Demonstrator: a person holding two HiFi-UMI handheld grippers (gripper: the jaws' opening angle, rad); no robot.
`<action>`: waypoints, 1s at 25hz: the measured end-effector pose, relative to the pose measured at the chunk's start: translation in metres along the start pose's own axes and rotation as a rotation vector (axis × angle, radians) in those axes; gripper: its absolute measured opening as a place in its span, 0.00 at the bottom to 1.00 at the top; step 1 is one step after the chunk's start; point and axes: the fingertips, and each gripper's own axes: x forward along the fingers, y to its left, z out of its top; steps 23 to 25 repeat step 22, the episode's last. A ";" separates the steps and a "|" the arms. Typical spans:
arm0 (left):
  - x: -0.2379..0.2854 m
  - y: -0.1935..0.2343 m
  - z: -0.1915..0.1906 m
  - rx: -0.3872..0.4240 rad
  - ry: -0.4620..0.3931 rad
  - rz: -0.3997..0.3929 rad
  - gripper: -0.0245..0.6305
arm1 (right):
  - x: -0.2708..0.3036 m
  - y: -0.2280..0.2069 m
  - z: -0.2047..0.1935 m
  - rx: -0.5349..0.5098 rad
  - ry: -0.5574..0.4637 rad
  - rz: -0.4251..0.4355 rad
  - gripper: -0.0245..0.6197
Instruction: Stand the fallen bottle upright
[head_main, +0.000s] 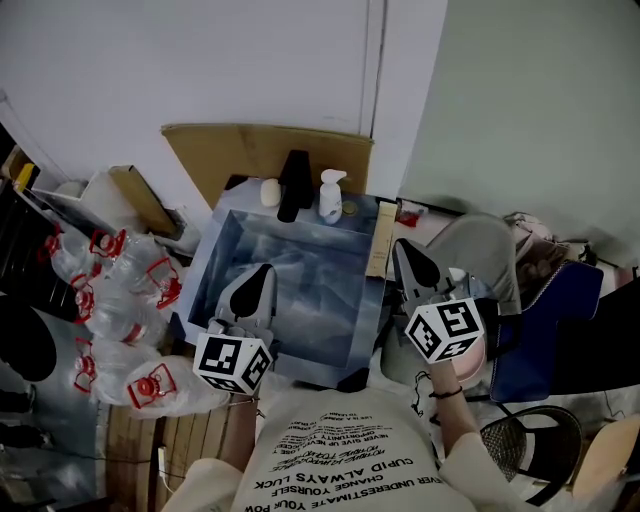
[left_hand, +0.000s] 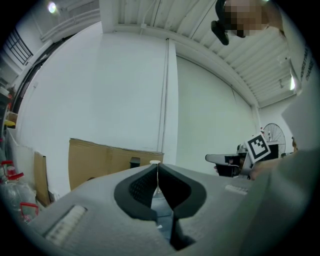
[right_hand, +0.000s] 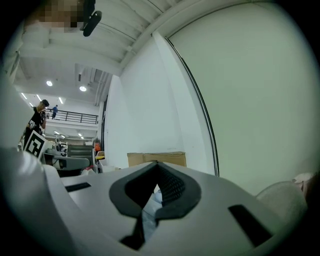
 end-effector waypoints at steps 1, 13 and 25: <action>0.000 0.000 0.000 -0.001 0.000 0.002 0.07 | 0.000 -0.001 0.000 -0.001 0.001 -0.002 0.04; 0.000 0.000 -0.006 0.000 0.013 -0.002 0.07 | -0.005 -0.006 -0.007 -0.007 0.009 -0.029 0.04; -0.002 -0.002 -0.006 0.007 0.013 -0.008 0.07 | -0.010 -0.004 -0.006 -0.001 -0.007 -0.040 0.04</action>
